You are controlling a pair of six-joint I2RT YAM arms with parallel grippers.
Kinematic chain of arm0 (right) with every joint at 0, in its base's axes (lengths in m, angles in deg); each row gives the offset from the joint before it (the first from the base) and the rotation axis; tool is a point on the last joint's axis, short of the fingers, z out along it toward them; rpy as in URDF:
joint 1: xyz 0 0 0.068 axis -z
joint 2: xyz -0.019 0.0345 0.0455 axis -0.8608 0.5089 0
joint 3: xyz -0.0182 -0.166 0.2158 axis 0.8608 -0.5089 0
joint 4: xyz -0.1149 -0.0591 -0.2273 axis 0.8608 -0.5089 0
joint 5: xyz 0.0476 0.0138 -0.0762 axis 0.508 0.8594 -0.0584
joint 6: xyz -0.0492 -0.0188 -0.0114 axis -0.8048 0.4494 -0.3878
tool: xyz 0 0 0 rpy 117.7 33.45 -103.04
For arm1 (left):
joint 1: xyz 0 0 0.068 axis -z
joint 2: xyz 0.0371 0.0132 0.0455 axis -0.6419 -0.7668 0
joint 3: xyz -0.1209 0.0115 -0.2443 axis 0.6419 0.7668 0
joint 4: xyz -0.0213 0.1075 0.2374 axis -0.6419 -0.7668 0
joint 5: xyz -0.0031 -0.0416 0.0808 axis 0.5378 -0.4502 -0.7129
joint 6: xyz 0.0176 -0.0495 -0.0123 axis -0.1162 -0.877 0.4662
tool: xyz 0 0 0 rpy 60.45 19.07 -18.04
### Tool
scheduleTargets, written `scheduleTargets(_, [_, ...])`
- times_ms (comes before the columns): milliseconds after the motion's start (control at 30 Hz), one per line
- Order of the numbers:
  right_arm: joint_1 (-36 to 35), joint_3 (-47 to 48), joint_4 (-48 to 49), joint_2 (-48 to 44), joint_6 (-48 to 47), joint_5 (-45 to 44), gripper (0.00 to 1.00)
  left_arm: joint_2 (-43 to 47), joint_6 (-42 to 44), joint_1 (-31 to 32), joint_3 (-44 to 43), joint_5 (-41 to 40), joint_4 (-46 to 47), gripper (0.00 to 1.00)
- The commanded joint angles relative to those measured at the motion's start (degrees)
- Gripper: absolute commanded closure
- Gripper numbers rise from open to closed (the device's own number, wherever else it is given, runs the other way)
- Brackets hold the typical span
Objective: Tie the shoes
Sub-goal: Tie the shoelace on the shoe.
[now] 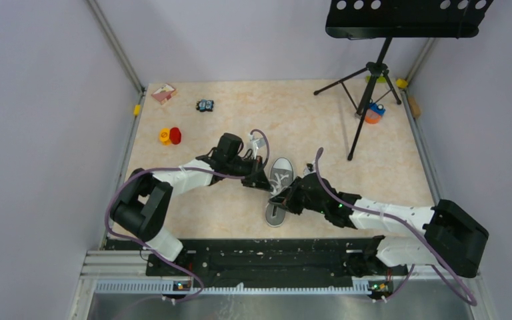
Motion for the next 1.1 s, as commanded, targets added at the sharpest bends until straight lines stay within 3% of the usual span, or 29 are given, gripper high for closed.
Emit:
scheduleTargets(0, [-0.6,1.9,1.1,-2.8,0.6,0.7,1.00,1.9,1.7,0.0,-0.1,0.0,1.4,1.00])
scheduleTargets(1067, [-4.8,6.0,2.9,-0.9,-2.1,0.8,1.00,0.5,2.3,0.0,-1.0,-0.1,-1.0,1.00])
